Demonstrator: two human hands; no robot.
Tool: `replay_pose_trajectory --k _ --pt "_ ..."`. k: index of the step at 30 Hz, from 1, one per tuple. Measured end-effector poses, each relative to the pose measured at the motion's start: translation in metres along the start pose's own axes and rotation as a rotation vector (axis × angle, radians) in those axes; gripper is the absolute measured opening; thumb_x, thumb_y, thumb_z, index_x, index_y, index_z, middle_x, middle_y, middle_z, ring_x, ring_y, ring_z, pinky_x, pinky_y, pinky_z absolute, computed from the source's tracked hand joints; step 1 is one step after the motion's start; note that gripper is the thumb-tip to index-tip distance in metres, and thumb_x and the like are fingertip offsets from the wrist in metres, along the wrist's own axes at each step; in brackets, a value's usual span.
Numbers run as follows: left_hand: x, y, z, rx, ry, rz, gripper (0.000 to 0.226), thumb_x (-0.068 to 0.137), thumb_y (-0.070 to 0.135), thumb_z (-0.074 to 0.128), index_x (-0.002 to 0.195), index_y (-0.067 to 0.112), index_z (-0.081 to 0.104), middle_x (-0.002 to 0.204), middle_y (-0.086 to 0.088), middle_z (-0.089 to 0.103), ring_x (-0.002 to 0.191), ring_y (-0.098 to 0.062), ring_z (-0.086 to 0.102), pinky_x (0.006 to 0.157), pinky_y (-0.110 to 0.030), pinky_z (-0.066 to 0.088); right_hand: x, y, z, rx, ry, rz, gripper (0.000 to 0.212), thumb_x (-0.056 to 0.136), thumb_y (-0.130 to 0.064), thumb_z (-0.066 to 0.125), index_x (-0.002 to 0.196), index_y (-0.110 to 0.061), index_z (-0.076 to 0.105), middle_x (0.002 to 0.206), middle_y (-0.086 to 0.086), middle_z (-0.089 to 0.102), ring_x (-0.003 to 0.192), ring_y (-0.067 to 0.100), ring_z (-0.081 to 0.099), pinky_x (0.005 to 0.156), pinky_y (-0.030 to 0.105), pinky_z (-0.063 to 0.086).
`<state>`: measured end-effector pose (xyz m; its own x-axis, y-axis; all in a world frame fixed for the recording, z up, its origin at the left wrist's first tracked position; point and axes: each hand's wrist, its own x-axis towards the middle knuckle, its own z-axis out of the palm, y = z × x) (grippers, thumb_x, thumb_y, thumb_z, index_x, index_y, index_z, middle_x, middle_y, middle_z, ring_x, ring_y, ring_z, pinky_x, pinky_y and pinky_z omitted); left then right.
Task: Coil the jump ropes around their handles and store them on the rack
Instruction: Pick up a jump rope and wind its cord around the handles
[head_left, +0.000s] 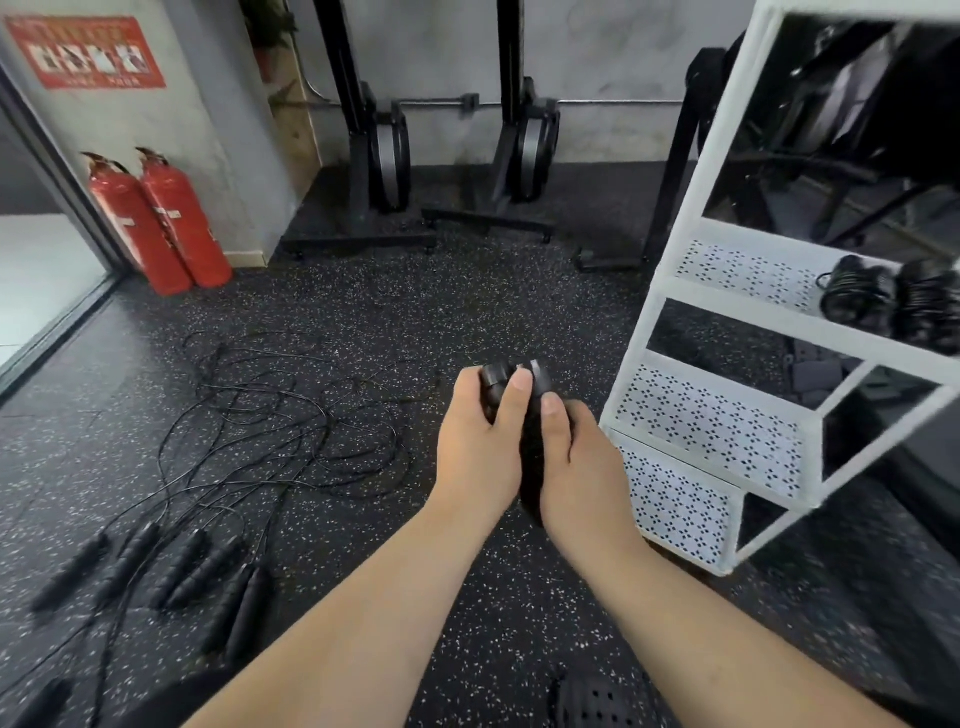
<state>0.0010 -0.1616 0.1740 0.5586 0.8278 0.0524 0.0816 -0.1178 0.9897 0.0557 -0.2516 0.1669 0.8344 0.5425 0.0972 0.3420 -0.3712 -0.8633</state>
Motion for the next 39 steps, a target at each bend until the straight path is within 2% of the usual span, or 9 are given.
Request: replay_pose_trajectory --k 3,8,14,19,22,24,27,33,39 --pt "-0.005 0.004 0.013 0.100 -0.019 0.068 0.020 0.105 0.048 0.059 0.100 0.029 0.058 0.084 0.011 0.067 0.077 0.003 0.061 0.064 -0.012 0.042 -0.002 0.008 -0.010 0.053 0.044 0.053 0.045 0.111 -0.057 0.027 0.109 -0.028 0.061 0.093 -0.014 0.065 0.086 -0.006 0.058 0.073 0.008 0.040" --pt "-0.002 0.012 0.030 0.182 -0.078 0.135 0.016 0.107 0.047 0.054 0.108 0.033 0.061 0.091 0.015 0.069 0.087 0.005 0.063 0.069 -0.008 0.041 -0.001 0.016 -0.023 0.328 0.076 0.168 0.054 0.107 -0.069 0.032 0.107 -0.029 0.068 0.100 -0.002 0.076 0.097 0.017 0.072 0.090 0.048 0.059" --pt "-0.016 0.030 0.046 0.202 -0.142 0.233 0.045 0.113 0.040 0.042 0.158 0.034 0.040 0.125 0.022 0.064 0.098 0.002 0.066 0.084 -0.011 0.047 0.029 0.003 -0.070 0.615 0.109 0.467 0.047 0.110 -0.061 0.040 0.115 -0.027 0.072 0.105 0.002 0.079 0.098 0.022 0.075 0.076 0.036 0.059" --pt "-0.033 0.036 0.067 0.144 -0.247 0.117 0.042 0.110 0.038 0.053 0.152 0.033 0.048 0.124 0.022 0.058 0.098 0.014 0.061 0.075 -0.002 0.045 0.046 0.006 -0.107 0.669 0.234 0.489 0.052 0.107 -0.065 0.044 0.113 -0.023 0.074 0.106 0.004 0.079 0.096 0.024 0.075 0.082 0.038 0.058" --pt "-0.037 0.043 0.084 0.074 -0.363 0.049 0.020 0.109 0.031 0.060 0.128 0.034 0.058 0.108 0.027 0.060 0.088 0.026 0.059 0.065 -0.001 0.046 0.047 0.005 -0.126 0.708 0.276 0.446 0.047 0.108 -0.061 0.047 0.106 -0.022 0.074 0.099 0.004 0.080 0.092 0.024 0.076 0.074 0.036 0.057" --pt "-0.037 0.051 0.098 0.019 -0.380 0.070 0.009 0.107 0.025 0.064 0.109 0.033 0.065 0.097 0.021 0.071 0.088 0.015 0.068 0.066 -0.006 0.050 0.046 0.005 -0.136 0.748 0.294 0.434 0.044 0.107 -0.060 0.052 0.107 -0.021 0.074 0.099 0.006 0.080 0.095 0.027 0.077 0.084 0.042 0.062" --pt "-0.032 0.065 0.120 -0.025 -0.395 0.076 0.011 0.105 0.025 0.067 0.111 0.026 0.076 0.103 0.004 0.080 0.093 -0.011 0.077 0.073 -0.018 0.058 0.048 0.007 -0.152 0.814 0.325 0.419 0.046 0.104 -0.062 0.055 0.105 -0.020 0.074 0.099 0.007 0.081 0.096 0.029 0.077 0.085 0.046 0.062" --pt "-0.004 0.096 0.160 -0.040 -0.407 0.068 0.016 0.105 0.030 0.068 0.110 0.020 0.080 0.099 0.005 0.082 0.096 -0.014 0.078 0.090 -0.038 0.062 0.060 0.011 -0.178 0.812 0.365 0.244 0.053 0.106 -0.066 0.045 0.130 -0.027 0.071 0.120 -0.003 0.079 0.115 0.017 0.074 0.105 0.045 0.057" --pt "0.050 0.121 0.208 0.105 -0.365 0.095 0.026 0.099 0.041 0.070 0.091 0.018 0.081 0.085 0.003 0.081 0.086 -0.022 0.078 0.090 -0.050 0.062 0.085 0.023 -0.181 0.676 0.467 0.131 0.082 0.086 -0.090 0.037 0.154 -0.045 0.047 0.152 -0.022 0.055 0.140 0.006 0.054 0.117 0.049 0.047"
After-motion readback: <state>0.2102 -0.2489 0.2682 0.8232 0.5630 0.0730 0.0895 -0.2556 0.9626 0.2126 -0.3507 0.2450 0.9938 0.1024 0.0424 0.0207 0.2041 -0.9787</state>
